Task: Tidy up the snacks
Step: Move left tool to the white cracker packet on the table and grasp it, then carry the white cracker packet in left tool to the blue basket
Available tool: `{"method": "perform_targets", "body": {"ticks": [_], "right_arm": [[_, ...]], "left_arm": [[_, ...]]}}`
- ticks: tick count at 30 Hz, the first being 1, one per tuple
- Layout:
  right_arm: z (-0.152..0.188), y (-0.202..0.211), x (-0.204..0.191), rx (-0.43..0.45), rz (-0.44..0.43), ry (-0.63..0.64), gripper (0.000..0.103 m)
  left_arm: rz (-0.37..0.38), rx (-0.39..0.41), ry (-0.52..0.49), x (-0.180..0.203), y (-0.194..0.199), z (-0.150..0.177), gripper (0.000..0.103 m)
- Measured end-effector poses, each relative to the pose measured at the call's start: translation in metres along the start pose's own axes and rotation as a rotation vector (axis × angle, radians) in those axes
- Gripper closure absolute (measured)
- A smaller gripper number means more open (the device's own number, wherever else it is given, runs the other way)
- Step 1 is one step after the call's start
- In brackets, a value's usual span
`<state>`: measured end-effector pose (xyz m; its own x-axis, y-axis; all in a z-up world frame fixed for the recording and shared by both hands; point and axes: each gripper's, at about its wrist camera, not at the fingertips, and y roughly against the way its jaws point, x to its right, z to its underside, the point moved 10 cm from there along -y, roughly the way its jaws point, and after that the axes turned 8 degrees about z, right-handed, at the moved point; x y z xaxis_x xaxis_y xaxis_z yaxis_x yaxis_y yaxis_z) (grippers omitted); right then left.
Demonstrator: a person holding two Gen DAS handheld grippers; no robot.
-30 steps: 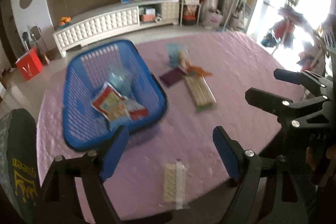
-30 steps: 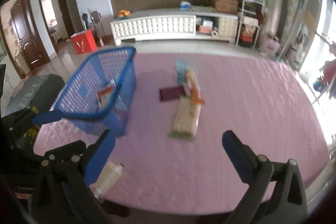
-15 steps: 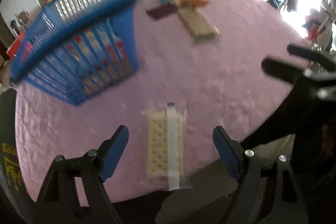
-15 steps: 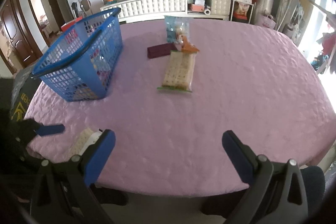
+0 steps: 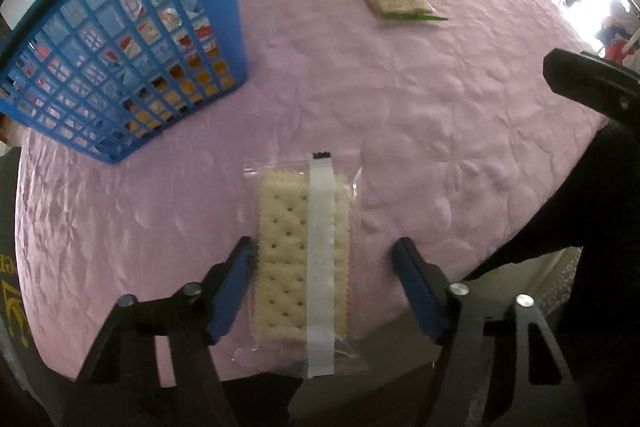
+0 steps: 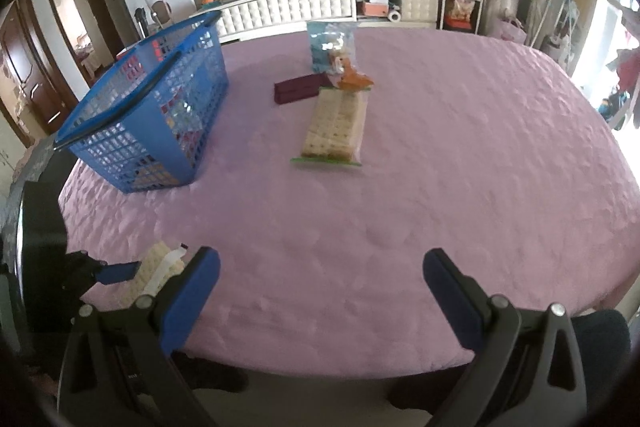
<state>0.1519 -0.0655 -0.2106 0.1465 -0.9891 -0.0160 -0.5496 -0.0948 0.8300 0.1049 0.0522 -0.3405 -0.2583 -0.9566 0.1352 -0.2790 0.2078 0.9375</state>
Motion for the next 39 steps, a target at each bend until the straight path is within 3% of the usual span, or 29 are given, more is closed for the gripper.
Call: {"method": "perform_targets", "body": {"ticks": [3,6,15,25,34,39], "right_arm": [[0.002,-0.005,0.004,-0.020,-0.018,-0.023,0.000],[0.004,-0.009,0.004,-0.043,-0.036,-0.037,0.000],[0.003,-0.021,0.012,-0.064,-0.050,-0.051,0.000],[-0.003,-0.039,0.022,-0.089,-0.050,-0.057,0.000],[-0.017,-0.047,0.032,-0.080,-0.055,-0.071,0.000],[-0.025,-0.050,0.034,-0.083,-0.055,-0.073,0.000]], "left_arm": [[-0.002,0.003,0.001,0.007,0.002,-0.001,0.057],[-0.011,0.006,0.006,0.008,0.000,0.000,0.062],[-0.040,0.006,0.071,0.013,0.002,-0.012,0.063],[-0.046,0.081,0.140,0.006,0.016,-0.041,0.063],[-0.055,0.148,0.043,0.023,0.065,-0.056,0.063],[-0.113,0.214,0.008,0.026,0.095,-0.072,0.063]]}}
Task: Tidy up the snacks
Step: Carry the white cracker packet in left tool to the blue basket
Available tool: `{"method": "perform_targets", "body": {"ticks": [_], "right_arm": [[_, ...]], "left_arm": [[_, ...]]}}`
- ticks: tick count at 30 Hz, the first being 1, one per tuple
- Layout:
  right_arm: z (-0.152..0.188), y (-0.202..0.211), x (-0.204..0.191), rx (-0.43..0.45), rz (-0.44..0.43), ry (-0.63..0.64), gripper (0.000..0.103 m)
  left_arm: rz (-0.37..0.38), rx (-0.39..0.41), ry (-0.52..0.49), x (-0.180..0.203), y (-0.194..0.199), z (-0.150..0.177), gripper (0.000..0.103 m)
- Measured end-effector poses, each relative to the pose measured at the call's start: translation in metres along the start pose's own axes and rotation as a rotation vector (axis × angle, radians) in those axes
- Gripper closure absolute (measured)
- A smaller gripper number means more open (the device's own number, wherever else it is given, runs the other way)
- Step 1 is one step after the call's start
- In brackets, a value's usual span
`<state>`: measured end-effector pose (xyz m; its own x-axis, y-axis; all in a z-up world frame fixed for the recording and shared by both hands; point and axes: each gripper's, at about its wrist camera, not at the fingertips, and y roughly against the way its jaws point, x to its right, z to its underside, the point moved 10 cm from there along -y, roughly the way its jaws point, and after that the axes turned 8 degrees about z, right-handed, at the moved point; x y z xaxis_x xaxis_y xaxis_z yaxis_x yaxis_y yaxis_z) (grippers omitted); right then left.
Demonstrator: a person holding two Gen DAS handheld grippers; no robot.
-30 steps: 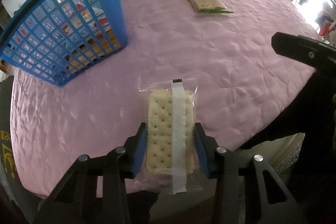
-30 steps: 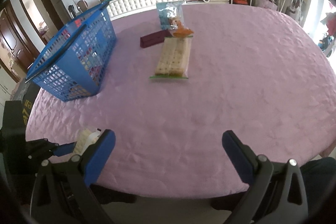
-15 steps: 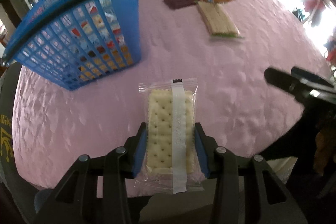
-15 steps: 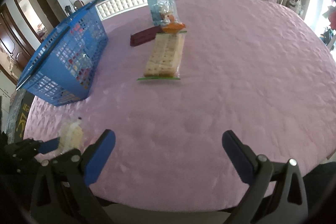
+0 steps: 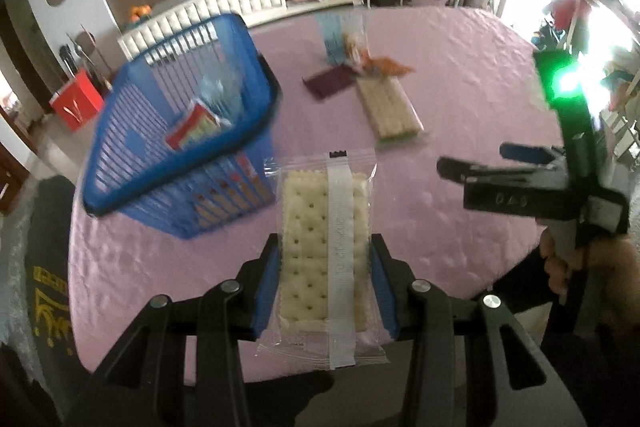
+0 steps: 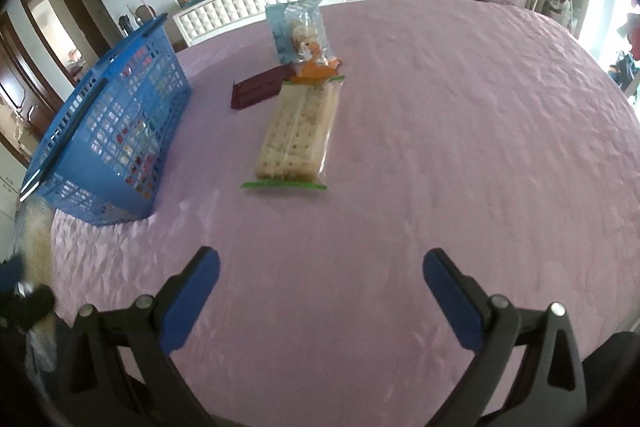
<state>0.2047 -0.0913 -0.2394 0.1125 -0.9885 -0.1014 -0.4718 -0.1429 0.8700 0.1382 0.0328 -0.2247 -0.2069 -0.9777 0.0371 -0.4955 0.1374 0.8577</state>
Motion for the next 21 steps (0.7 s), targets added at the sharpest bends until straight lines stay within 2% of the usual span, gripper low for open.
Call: {"method": "perform_targets", "body": {"ticks": [10,13,17,21], "right_arm": [[0.002,-0.006,0.008,-0.019,-0.005,-0.020,0.000],[0.000,-0.008,0.008,-0.022,-0.003,-0.019,0.000],[-0.002,-0.011,0.007,-0.034,-0.008,-0.018,0.000],[-0.009,-0.016,0.006,-0.044,-0.005,-0.002,0.000]], "left_arm": [[-0.094,0.148,0.041,-0.048,0.047,-0.055,0.063],[-0.125,0.149,0.062,-0.069,0.042,-0.070,0.063],[-0.118,0.119,0.116,-0.094,0.028,-0.084,0.063],[-0.122,0.100,0.110,-0.103,0.019,-0.095,0.063]]}}
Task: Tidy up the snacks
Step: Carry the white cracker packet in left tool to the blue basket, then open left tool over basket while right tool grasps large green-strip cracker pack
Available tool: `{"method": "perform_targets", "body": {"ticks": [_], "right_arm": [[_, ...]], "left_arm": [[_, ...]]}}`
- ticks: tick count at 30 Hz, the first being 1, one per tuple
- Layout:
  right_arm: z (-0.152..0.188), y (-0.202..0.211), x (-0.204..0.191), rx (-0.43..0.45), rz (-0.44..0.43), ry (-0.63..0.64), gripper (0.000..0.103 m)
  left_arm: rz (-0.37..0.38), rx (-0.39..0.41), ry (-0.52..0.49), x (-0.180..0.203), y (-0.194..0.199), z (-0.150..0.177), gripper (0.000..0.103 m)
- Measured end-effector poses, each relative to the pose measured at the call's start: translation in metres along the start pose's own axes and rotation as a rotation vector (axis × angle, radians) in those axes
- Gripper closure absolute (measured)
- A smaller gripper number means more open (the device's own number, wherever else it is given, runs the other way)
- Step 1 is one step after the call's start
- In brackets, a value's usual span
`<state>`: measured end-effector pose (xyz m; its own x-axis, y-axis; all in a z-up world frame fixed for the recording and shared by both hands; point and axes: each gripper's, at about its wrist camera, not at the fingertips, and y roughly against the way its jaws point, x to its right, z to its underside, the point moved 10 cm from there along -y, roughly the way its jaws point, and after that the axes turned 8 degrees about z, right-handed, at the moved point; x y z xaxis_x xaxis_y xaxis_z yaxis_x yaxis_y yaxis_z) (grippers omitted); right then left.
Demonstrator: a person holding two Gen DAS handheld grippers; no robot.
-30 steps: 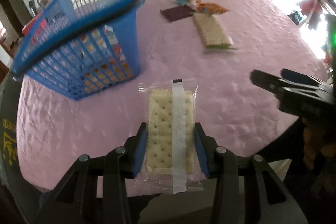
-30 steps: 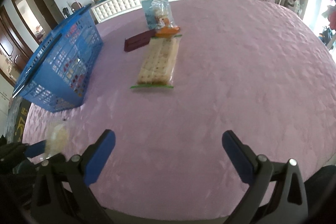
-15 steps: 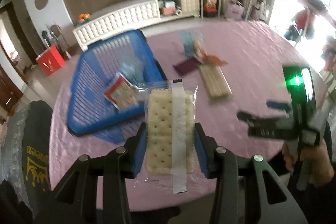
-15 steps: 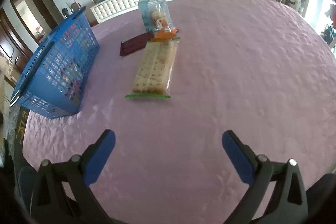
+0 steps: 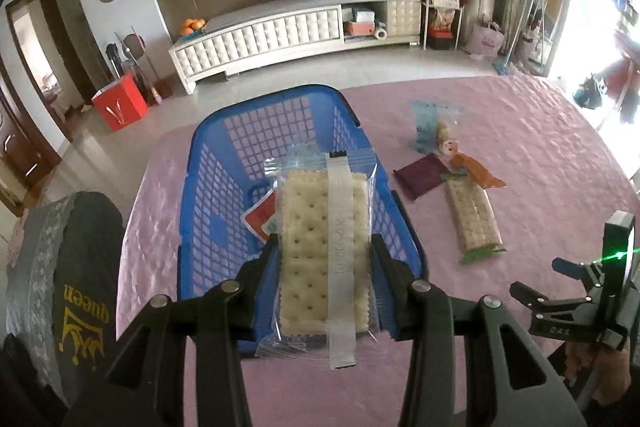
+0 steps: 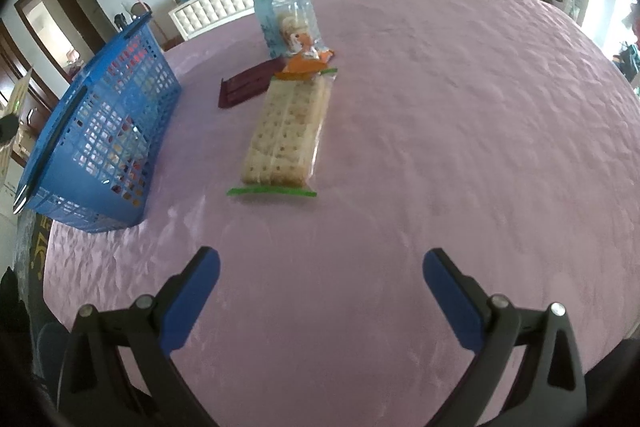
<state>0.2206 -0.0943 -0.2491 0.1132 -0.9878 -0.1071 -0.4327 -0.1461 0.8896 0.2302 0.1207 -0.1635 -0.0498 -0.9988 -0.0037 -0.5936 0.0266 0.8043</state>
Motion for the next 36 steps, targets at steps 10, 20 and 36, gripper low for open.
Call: {"method": "perform_targets", "body": {"ticks": [10,20,36], "right_arm": [[-0.027,-0.014,-0.005,-0.033,-0.016,0.014,0.000],[-0.054,-0.033,-0.036,-0.045,-0.076,0.054,0.000],[-0.065,-0.073,-0.064,-0.040,0.016,0.170,0.011]], "left_arm": [[0.011,-0.075,-0.021,-0.011,-0.037,-0.015,0.063],[0.008,-0.238,0.003,-0.041,-0.081,0.004,0.063],[-0.002,-0.293,-0.003,-0.054,-0.104,0.005,0.035]]}}
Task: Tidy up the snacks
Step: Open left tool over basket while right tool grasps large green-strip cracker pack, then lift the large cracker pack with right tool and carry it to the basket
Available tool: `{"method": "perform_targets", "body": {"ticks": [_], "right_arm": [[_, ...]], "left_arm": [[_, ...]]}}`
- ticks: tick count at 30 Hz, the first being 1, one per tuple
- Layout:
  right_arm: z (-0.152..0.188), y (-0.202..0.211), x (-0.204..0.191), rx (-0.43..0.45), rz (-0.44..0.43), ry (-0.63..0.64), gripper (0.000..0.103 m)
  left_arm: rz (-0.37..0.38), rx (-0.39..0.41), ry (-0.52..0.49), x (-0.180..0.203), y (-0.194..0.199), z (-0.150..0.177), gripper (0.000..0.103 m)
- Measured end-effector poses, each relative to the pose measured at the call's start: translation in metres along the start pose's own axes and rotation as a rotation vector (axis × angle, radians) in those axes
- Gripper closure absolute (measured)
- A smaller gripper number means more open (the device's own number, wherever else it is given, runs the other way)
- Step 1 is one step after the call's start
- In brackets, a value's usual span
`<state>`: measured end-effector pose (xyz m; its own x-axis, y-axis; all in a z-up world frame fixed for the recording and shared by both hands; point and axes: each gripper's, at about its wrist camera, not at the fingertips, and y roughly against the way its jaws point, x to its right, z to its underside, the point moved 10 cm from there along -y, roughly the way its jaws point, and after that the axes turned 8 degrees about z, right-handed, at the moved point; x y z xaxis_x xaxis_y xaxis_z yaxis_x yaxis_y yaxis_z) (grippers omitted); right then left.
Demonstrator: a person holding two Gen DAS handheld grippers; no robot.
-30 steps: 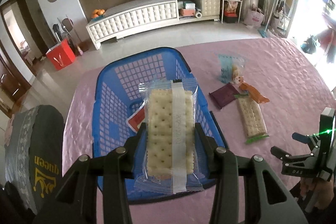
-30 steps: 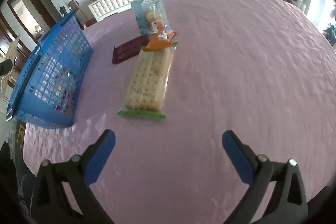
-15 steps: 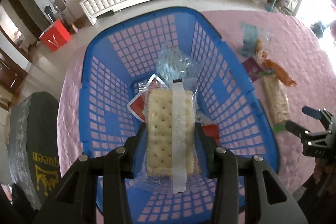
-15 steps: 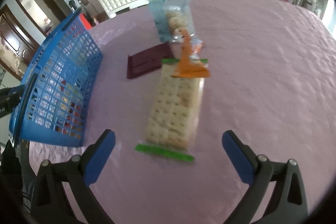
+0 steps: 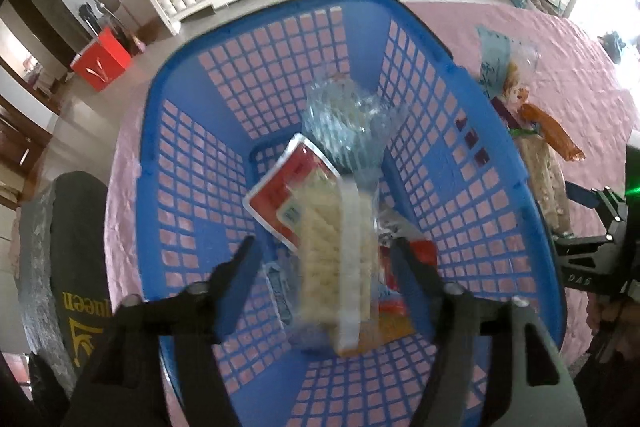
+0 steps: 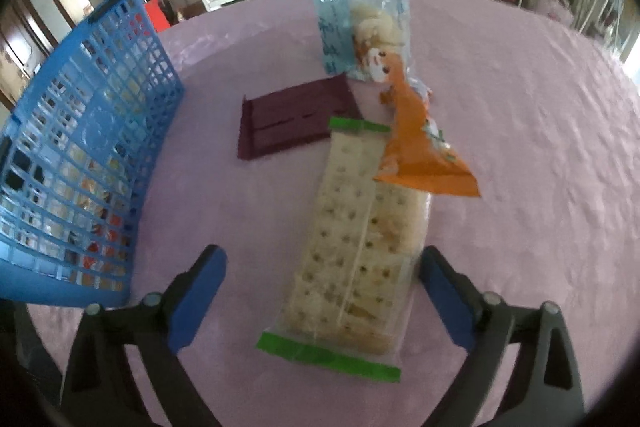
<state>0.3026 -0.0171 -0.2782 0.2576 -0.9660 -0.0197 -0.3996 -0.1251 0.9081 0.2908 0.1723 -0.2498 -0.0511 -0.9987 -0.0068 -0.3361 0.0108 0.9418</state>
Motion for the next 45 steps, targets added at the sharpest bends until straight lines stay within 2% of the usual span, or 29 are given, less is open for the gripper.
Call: {"method": "perform_targets", "body": {"ticks": [1,6,7,8,13,16,24,31,37,45], "right_arm": [[0.000,0.000,0.000,0.006,0.022,0.013,0.015],[0.007,-0.001,-0.002,0.016,0.068,0.085,0.017],[0.008,-0.001,-0.001,0.020,0.083,0.091,0.024],[0.010,0.002,0.000,0.031,0.094,0.093,0.036],[0.017,0.010,0.000,0.031,0.023,0.077,0.037],[0.021,0.024,0.001,0.030,-0.003,0.061,0.038],[0.013,0.102,0.000,0.133,-0.043,0.045,0.038],[0.005,0.161,-0.023,0.214,-0.088,0.068,0.038],[0.002,0.204,-0.057,0.266,-0.157,0.111,0.038],[-0.013,0.232,-0.099,0.330,-0.205,0.215,0.041]], "left_arm": [[0.001,0.006,-0.005,0.001,0.001,0.000,0.034],[-0.025,0.010,-0.010,0.001,0.007,0.003,0.034],[-0.033,0.021,-0.006,0.000,0.011,0.004,0.034],[-0.037,0.031,-0.001,0.000,0.014,0.006,0.034],[0.001,0.039,0.024,0.008,0.026,0.021,0.034],[-0.002,0.080,0.063,0.006,0.038,0.029,0.034],[0.083,0.141,0.157,0.002,0.070,0.046,0.034],[0.086,0.246,0.127,0.007,0.113,0.054,0.034],[0.090,0.296,0.125,0.002,0.140,0.063,0.034],[0.076,0.341,0.139,-0.016,0.161,0.072,0.034]]}}
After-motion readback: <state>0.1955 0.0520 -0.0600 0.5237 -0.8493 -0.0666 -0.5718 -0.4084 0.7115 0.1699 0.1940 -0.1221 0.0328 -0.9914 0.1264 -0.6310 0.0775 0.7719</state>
